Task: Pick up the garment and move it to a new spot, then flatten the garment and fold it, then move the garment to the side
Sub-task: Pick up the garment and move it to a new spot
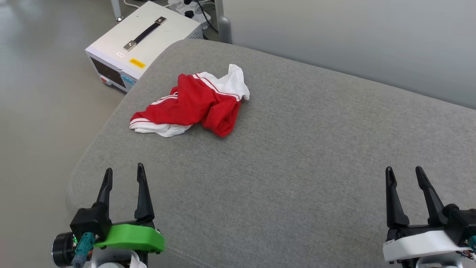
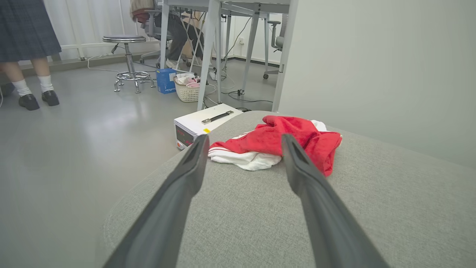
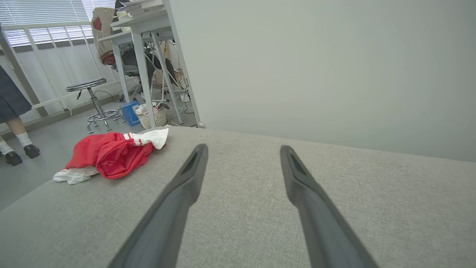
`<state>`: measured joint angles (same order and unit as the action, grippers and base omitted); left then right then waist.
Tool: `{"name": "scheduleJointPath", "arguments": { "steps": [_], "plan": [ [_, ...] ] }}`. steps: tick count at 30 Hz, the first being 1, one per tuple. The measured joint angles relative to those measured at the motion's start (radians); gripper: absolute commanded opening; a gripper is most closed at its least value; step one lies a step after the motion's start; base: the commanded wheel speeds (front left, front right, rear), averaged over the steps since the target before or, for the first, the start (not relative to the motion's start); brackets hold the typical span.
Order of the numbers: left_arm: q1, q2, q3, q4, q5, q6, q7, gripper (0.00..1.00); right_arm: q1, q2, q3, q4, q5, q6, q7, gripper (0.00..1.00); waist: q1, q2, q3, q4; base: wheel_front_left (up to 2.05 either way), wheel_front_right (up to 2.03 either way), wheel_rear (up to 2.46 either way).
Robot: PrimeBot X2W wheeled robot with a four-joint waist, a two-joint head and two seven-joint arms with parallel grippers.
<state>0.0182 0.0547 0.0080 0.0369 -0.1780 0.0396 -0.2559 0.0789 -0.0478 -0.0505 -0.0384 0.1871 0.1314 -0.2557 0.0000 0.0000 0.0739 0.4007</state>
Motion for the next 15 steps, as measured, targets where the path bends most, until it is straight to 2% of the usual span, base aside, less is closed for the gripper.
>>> {"name": "scheduleJointPath", "arguments": {
  "steps": [15],
  "plan": [
    [0.000, 0.000, 0.010, 0.015, -0.038, 0.002, 0.000, 1.00, 0.000, 0.000, 0.012, -0.005, -0.026, 0.000, 0.000, 1.00, 0.0000, 0.0000, 0.014, 0.113, 0.00, 0.00, 0.00]
  ]
}}
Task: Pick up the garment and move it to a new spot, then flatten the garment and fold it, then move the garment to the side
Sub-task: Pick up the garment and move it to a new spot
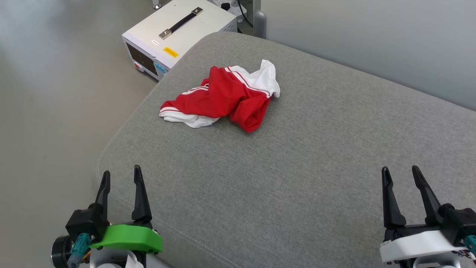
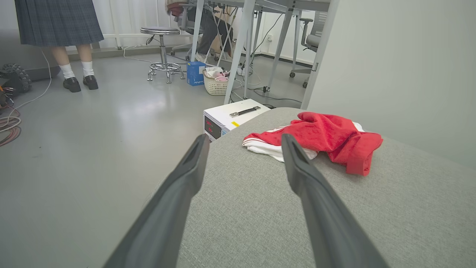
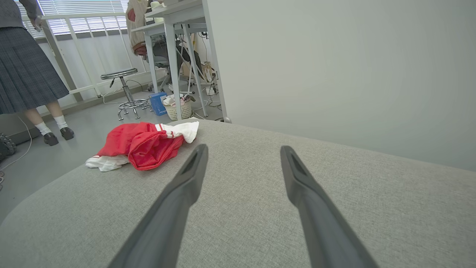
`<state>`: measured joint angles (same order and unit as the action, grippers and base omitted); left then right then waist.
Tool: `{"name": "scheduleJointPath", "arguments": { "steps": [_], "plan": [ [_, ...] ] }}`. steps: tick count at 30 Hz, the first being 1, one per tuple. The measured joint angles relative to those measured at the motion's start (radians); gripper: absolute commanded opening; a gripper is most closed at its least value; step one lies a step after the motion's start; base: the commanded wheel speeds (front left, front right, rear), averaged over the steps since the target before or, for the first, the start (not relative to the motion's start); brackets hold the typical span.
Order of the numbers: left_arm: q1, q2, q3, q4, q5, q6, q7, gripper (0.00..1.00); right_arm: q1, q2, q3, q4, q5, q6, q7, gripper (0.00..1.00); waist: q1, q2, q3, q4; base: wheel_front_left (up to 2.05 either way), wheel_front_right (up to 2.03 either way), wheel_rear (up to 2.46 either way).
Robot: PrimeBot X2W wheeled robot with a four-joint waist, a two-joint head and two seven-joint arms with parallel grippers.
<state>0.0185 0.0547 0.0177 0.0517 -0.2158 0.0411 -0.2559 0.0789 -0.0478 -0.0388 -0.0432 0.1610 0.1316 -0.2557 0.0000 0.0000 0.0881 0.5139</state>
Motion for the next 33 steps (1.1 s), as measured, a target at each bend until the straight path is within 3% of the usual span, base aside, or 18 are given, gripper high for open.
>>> {"name": "scheduleJointPath", "arguments": {
  "steps": [8, 16, 23, 27, 33],
  "plan": [
    [-0.010, 0.000, 0.017, 0.016, -0.005, -0.010, 0.000, 1.00, -0.003, 0.000, 0.012, 0.000, -0.009, 0.000, 0.000, 1.00, 0.0000, 0.0000, 0.014, -0.008, 0.00, 0.00, 0.00],
    [-0.244, 0.017, 0.114, 0.095, 0.012, -0.122, 0.000, 1.00, -0.043, 0.001, 0.016, -0.014, -0.047, 0.000, 0.000, 1.00, 0.0000, 0.0000, 0.063, -0.053, 0.00, 0.00, 0.00],
    [-0.552, 0.163, 0.122, 0.220, -0.034, -0.165, 0.000, 1.00, -0.102, 0.001, 0.017, -0.037, -0.080, 0.000, 0.000, 1.00, 0.0001, 0.0000, 0.140, -0.111, 0.00, 0.00, 0.00],
    [-0.716, 0.292, -0.022, 0.323, -0.146, -0.169, 0.005, 1.00, -0.133, 0.001, 0.016, -0.050, -0.090, 0.000, 0.000, 1.00, 0.0001, 0.0000, 0.195, -0.145, 0.00, 0.00, 0.00],
    [-0.938, 0.444, -0.262, 0.428, -0.356, -0.169, 0.193, 1.00, -0.180, 0.001, 0.021, -0.057, -0.097, 0.000, 0.000, 1.00, 0.0002, 0.0000, 0.272, -0.196, 0.00, 0.00, 0.00]
  ]
}}
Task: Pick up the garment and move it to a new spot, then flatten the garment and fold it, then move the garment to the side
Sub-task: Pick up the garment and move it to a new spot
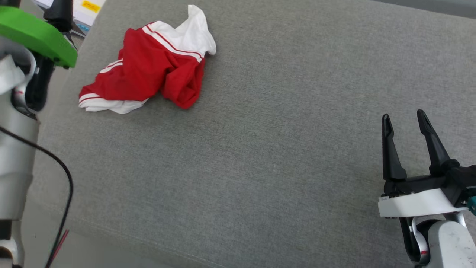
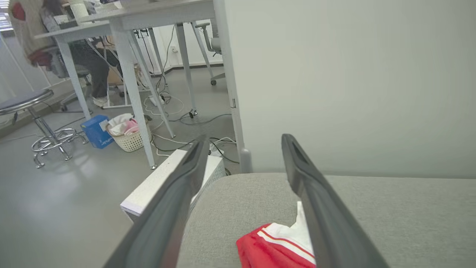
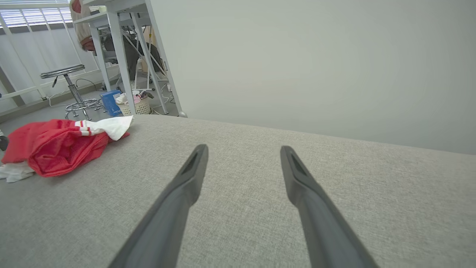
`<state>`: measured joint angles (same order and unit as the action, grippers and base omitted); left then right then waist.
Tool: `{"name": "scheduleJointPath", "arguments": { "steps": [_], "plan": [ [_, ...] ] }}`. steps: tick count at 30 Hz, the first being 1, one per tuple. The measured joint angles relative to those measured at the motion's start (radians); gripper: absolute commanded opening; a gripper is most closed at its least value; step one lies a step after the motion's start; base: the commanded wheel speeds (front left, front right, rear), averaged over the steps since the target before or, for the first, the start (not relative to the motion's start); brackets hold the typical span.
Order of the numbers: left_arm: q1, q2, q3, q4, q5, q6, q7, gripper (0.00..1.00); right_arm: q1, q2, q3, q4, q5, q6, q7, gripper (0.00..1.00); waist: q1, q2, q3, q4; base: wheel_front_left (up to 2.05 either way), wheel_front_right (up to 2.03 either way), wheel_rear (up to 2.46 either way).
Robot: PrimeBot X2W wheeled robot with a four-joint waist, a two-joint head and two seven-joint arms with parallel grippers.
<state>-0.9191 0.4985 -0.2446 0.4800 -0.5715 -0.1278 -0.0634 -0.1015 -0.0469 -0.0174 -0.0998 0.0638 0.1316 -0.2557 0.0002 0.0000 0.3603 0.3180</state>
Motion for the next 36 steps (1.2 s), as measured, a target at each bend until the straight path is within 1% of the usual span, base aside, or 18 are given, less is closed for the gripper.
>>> {"name": "scheduleJointPath", "arguments": {
  "steps": [4, 8, 13, 14, 16, 18, 20, 23, 29, 30, 31, 36],
  "plan": [
    [-0.093, 0.061, -0.124, 0.060, -0.161, 0.000, 0.198, 1.00, -0.013, 0.000, 0.002, -0.006, -0.003, 0.000, 0.000, 1.00, 0.0000, 0.0000, 0.036, -0.044, 0.00, 0.00, 0.00],
    [-0.147, 0.105, -0.237, 0.120, -0.290, 0.000, 0.448, 1.00, -0.025, 0.000, -0.002, -0.011, -0.009, 0.000, 0.000, 1.00, 0.0000, 0.0000, 0.067, -0.084, 0.00, 0.00, 0.00],
    [-0.179, 0.146, -0.350, 0.167, -0.368, 0.000, 0.681, 1.00, -0.029, -0.002, -0.003, -0.019, -0.010, 0.000, 0.000, 1.00, 0.0000, 0.0000, 0.101, -0.122, 0.00, 0.00, 0.00],
    [-0.182, 0.156, -0.402, 0.194, -0.407, 0.000, 0.782, 1.00, -0.030, -0.004, -0.003, -0.024, -0.010, 0.000, 0.000, 1.00, 0.0000, 0.0000, 0.121, -0.136, 0.00, 0.00, 0.00],
    [-0.182, 0.162, -0.431, 0.217, -0.416, 0.000, 0.817, 1.00, -0.035, -0.007, -0.004, -0.026, -0.012, 0.000, 0.000, 1.00, 0.0000, 0.0000, 0.136, -0.144, 0.00, 0.00, 0.00],
    [-0.181, 0.160, -0.442, 0.246, -0.430, 0.000, 0.833, 1.00, -0.044, -0.009, -0.003, -0.026, -0.013, 0.000, 0.000, 1.00, -0.0001, 0.0000, 0.148, -0.151, 0.00, 0.00, 0.00],
    [-0.176, 0.156, -0.478, 0.275, -0.427, 0.000, 0.847, 1.00, -0.051, -0.010, -0.004, -0.026, -0.014, 0.000, 0.000, 1.00, 0.0000, 0.0000, 0.161, -0.159, 0.00, 0.00, 0.00],
    [-0.165, 0.135, -0.482, 0.326, -0.453, 0.000, 0.837, 1.00, -0.054, -0.010, -0.001, -0.026, -0.014, 0.000, 0.000, 1.00, -0.0001, 0.0001, 0.172, -0.169, 0.00, 0.00, 0.00],
    [-0.165, 0.128, -0.494, 0.373, -0.475, 0.000, 0.813, 1.00, -0.055, -0.010, -0.003, -0.021, -0.014, 0.000, 0.000, 1.00, -0.0002, 0.0001, 0.178, -0.182, 0.00, 0.00, 0.00],
    [-0.166, 0.128, -0.500, 0.374, -0.477, 0.000, 0.809, 0.38, -0.055, -0.010, -0.004, -0.021, -0.014, 0.000, 0.000, 1.00, -0.0002, 0.0001, 0.176, -0.180, 0.00, 0.00, 0.00],
    [-0.167, 0.126, -0.505, 0.374, -0.478, 0.000, 0.803, 0.00, -0.055, -0.010, -0.006, -0.020, -0.014, 0.000, 0.000, 1.00, -0.0002, 0.0001, 0.174, -0.179, 0.00, 0.00, 0.00],
    [-0.166, 0.123, -0.530, 0.355, -0.506, 0.000, 0.752, 0.00, -0.054, -0.009, -0.009, -0.012, -0.012, 0.000, 0.000, 1.00, -0.0002, 0.0000, 0.148, -0.171, 0.00, 0.00, 0.00]
  ]
}}
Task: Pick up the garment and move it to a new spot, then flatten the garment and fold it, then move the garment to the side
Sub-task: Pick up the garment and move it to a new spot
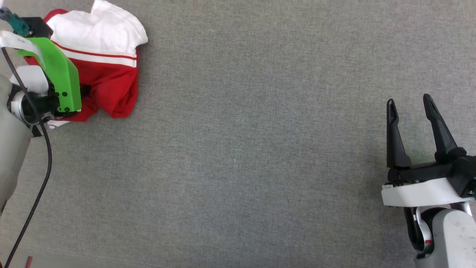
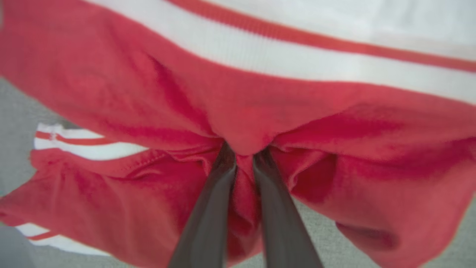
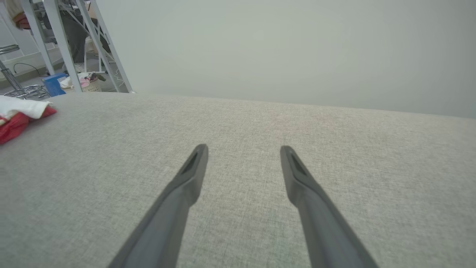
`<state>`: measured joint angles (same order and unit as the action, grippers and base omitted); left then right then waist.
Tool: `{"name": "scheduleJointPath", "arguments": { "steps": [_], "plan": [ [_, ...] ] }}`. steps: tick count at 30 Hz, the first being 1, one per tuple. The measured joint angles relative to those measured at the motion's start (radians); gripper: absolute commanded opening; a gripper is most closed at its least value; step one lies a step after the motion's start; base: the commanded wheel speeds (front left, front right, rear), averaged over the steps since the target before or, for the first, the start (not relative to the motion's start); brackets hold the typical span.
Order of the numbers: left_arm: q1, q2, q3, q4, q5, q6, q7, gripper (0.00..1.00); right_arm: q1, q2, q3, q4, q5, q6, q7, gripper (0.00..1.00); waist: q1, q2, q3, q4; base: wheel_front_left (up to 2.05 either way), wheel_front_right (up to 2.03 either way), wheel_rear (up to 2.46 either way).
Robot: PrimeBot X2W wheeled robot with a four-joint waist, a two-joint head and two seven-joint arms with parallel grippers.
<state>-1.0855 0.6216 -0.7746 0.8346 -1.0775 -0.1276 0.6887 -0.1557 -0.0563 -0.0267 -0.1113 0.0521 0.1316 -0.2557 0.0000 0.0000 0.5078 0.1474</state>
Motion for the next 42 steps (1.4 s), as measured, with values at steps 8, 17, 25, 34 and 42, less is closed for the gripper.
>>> {"name": "scheduleJointPath", "arguments": {
  "steps": [8, 17, 25, 34, 42],
  "plan": [
    [-0.025, 0.056, -0.059, -0.167, 0.002, 0.000, -0.139, 0.00, 0.024, 0.004, -0.011, 0.013, 0.018, 0.000, 0.000, 1.00, 0.0000, 0.0000, -0.073, 0.018, 0.00, 0.00, 0.00],
    [-0.160, 0.115, -0.148, -0.407, 0.088, 0.000, -0.219, 0.00, 0.037, 0.008, -0.007, 0.023, 0.060, 0.000, 0.000, 1.00, 0.0000, 0.0000, -0.154, 0.022, 0.00, 0.00, 0.00],
    [-0.268, 0.039, -0.232, -0.533, 0.121, 0.000, -0.211, 0.00, 0.042, 0.008, -0.009, 0.026, 0.099, 0.000, 0.000, 1.00, 0.0000, 0.0000, -0.179, -0.038, 0.00, 0.00, 0.00],
    [-0.292, -0.146, -0.391, -0.566, 0.164, 0.000, -0.197, 0.00, 0.045, 0.008, -0.018, 0.026, 0.122, 0.000, 0.000, 1.00, 0.0000, 0.0000, -0.177, -0.140, 0.00, 0.00, 0.00],
    [-0.166, -0.344, -0.500, -0.502, 0.155, 0.000, -0.203, 0.00, 0.045, 0.008, -0.034, 0.026, 0.148, 0.000, 0.000, 1.00, 0.0000, 0.0000, -0.151, -0.211, 0.00, 0.00, 0.00]
  ]
}}
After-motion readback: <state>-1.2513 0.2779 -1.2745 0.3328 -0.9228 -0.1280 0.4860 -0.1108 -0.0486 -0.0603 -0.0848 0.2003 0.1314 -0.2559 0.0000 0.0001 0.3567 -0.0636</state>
